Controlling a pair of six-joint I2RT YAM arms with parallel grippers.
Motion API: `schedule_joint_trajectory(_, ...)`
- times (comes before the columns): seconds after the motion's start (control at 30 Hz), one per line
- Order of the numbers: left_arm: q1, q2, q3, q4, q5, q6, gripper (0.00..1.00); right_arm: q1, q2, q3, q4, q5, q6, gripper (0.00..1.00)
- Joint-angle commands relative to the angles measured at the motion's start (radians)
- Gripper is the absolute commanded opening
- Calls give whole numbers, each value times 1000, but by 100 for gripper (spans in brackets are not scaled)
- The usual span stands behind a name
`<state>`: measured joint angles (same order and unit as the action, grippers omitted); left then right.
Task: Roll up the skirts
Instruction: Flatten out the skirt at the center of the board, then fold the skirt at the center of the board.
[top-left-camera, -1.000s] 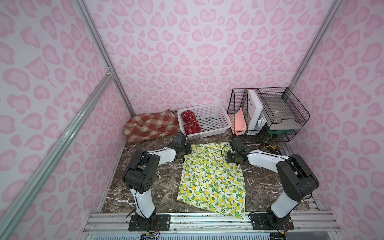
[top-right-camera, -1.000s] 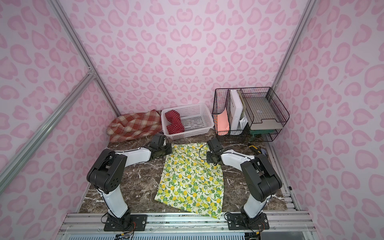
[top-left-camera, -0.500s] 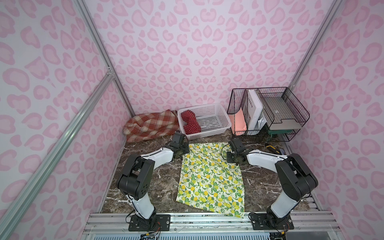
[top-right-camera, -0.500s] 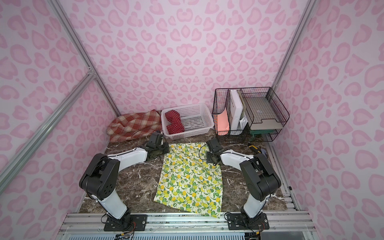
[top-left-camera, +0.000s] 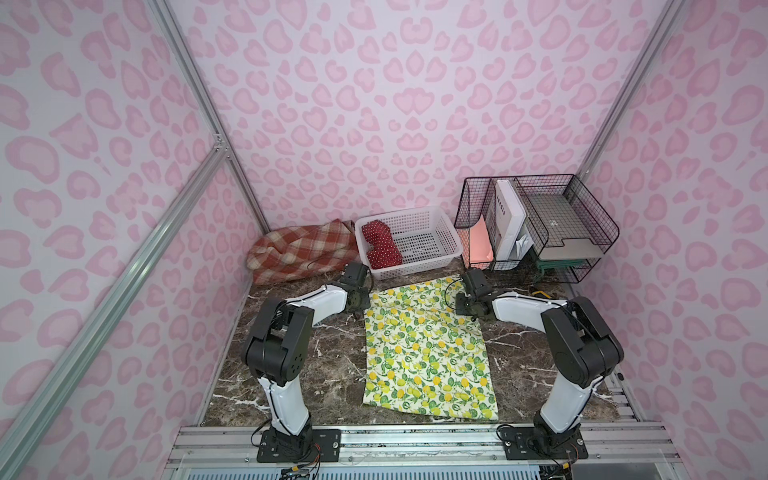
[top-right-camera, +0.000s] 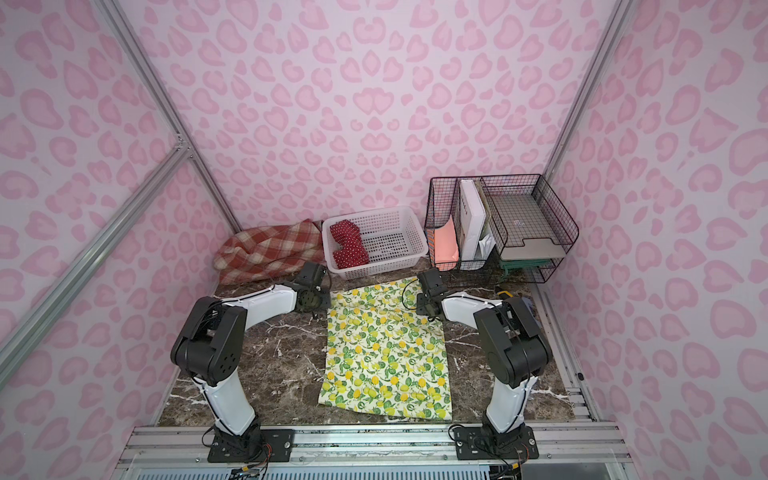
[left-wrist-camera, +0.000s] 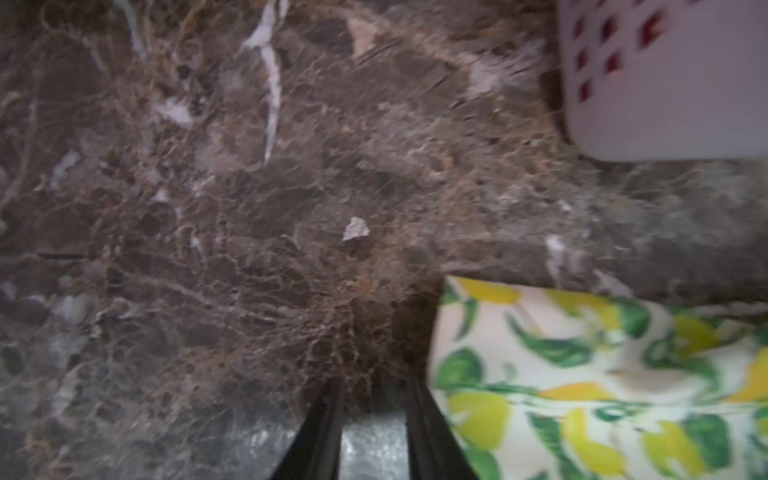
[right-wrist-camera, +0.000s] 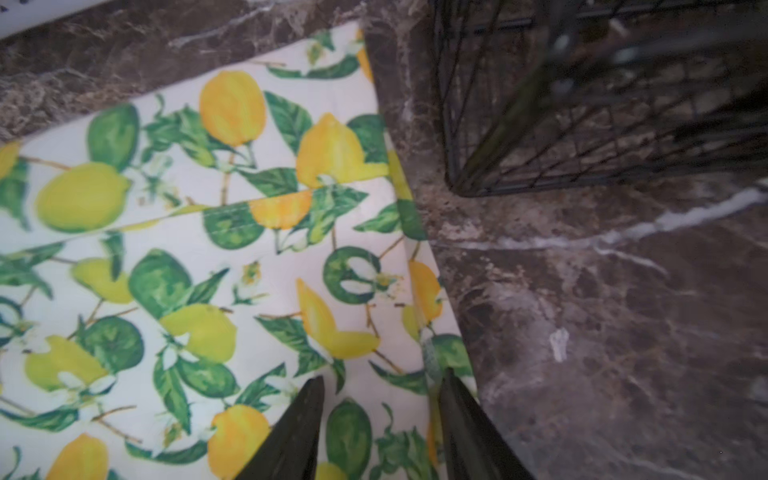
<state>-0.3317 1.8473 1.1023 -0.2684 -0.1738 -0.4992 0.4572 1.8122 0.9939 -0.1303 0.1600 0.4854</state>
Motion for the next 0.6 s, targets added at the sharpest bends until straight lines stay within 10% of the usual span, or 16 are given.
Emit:
schedule_joint_trajectory(0.0,3,10,16,-75,-34,-34,42,16,15,33,-81,-23,-9,51)
schedule_joint_trajectory(0.57,-143,-509,-277,-286,80,-286,57,31,-281,-44,-273,96,43,63)
